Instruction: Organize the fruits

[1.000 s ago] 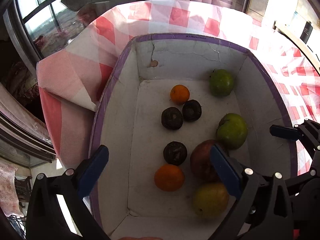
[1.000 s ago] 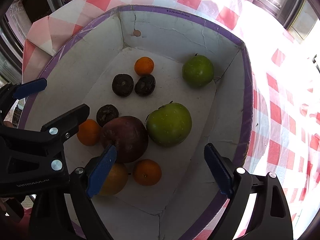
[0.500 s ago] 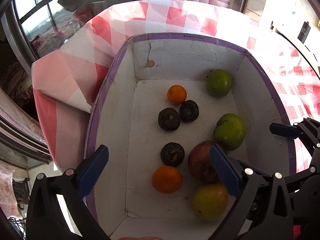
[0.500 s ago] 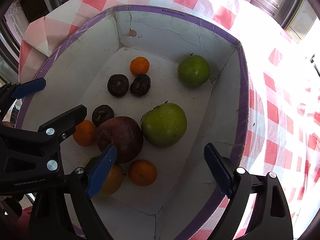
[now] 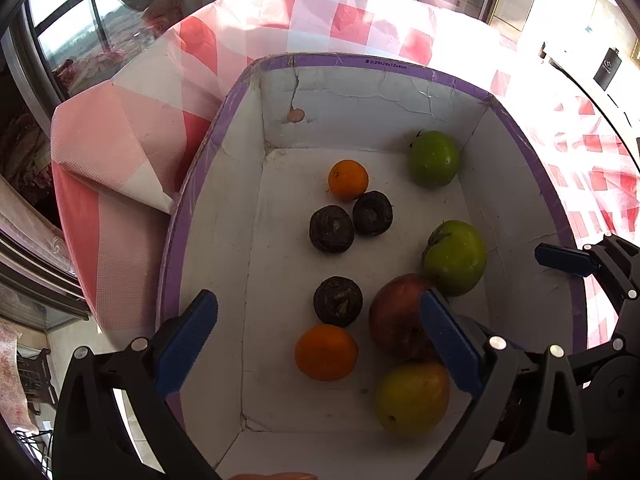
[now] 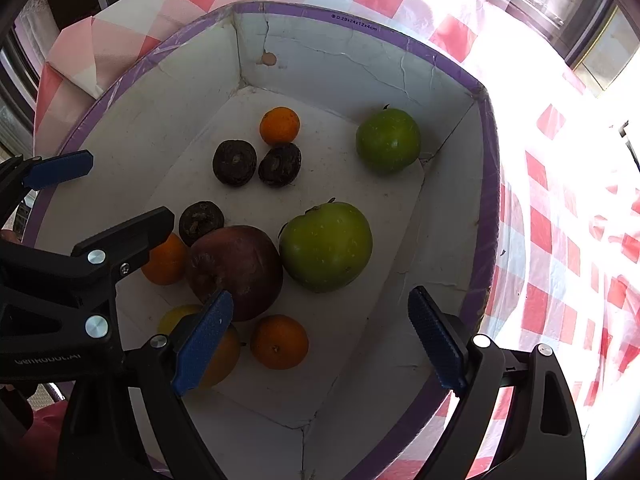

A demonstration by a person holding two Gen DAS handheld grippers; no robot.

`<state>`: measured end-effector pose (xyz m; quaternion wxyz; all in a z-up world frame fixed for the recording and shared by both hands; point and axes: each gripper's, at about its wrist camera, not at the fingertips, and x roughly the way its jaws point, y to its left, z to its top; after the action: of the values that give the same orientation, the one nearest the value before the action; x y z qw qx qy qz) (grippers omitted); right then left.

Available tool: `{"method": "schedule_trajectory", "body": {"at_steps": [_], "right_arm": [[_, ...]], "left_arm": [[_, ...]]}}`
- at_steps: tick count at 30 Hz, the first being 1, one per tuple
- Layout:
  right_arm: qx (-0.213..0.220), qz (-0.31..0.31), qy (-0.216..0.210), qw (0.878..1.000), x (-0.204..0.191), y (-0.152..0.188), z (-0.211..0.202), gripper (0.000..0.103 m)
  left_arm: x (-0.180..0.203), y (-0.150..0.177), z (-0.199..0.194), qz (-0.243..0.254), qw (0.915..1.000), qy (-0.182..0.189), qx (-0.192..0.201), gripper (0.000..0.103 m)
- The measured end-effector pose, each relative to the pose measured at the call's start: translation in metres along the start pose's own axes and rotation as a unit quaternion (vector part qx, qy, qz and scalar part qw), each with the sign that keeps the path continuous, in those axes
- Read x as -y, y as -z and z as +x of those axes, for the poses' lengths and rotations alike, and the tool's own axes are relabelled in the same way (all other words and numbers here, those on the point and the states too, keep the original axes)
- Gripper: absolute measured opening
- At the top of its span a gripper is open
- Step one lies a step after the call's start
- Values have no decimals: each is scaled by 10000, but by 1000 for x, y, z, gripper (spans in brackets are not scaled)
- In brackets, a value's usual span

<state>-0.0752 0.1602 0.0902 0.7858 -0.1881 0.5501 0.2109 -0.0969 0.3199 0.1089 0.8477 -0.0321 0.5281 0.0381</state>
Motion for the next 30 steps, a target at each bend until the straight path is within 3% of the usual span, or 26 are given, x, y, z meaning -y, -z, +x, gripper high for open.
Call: {"method": "schedule_trajectory", "body": {"at_steps": [30], "right_arm": [[27, -496, 105, 9987, -4, 6, -1, 87]], "left_arm": [[4, 2, 5, 22, 9997, -183, -150, 101]]}}
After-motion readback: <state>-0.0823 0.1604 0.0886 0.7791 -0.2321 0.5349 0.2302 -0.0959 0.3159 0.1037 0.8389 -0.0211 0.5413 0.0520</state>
